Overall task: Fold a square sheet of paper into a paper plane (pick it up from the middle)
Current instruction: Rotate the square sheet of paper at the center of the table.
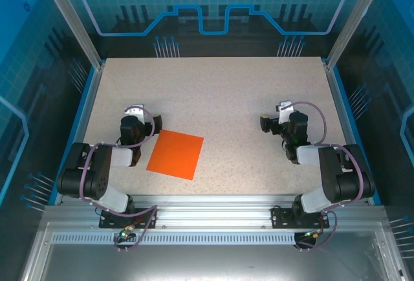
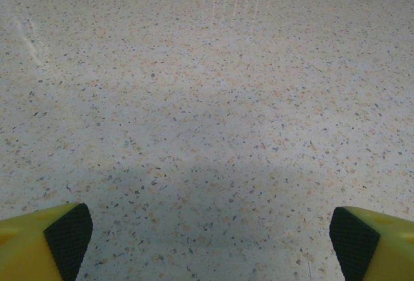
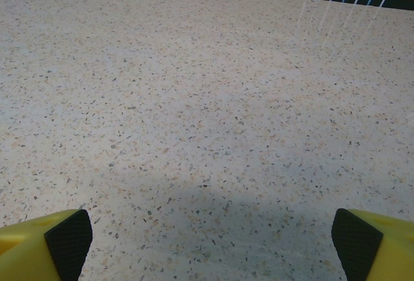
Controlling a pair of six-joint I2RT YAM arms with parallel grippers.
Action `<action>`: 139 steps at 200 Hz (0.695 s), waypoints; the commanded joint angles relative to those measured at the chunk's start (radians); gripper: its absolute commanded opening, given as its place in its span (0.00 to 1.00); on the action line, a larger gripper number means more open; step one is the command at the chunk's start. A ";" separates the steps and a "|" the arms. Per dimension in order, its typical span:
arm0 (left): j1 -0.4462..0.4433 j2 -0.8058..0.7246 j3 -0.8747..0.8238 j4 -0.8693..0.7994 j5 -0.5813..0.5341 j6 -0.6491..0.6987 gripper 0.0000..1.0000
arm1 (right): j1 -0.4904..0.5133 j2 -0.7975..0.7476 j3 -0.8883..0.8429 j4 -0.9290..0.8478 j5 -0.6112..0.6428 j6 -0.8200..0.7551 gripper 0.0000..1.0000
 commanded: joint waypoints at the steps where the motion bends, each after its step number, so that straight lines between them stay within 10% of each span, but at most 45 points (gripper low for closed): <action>1: 0.015 -0.009 0.023 0.008 0.025 0.005 0.98 | -0.017 0.004 0.019 -0.002 -0.014 -0.010 1.00; 139: 0.014 -0.009 0.030 -0.006 0.068 0.023 0.98 | -0.025 0.004 0.020 -0.002 -0.032 -0.006 0.99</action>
